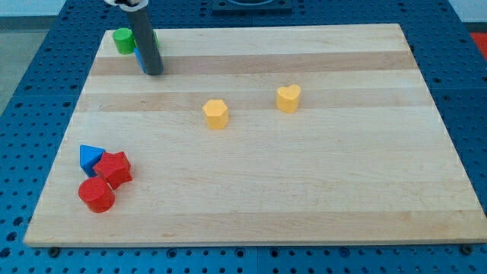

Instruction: Separate the red star and red circle

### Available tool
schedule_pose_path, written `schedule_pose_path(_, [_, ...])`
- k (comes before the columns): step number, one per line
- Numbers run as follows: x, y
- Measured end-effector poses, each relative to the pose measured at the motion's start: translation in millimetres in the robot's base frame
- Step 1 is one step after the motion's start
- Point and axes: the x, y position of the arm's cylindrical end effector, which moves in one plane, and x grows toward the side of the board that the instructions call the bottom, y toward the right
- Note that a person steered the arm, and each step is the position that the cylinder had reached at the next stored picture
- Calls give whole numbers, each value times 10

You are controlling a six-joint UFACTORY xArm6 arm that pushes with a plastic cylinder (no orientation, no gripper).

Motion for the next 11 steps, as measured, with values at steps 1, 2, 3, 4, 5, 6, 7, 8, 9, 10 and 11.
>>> schedule_pose_path(1, [0,-26])
schedule_pose_path(2, [-3,-122])
schedule_pose_path(3, [-33,-149])
schedule_pose_path(4, [-120,-166])
schedule_pose_path(5, [85,-376])
schedule_pose_path(6, [762,-851])
schedule_pose_path(7, [1440,-916])
schedule_pose_path(8, [2004,-915])
schedule_pose_path(9, [2439,-447])
schedule_pose_path(10, [2360,-44])
schedule_pose_path(11, [2127,-64])
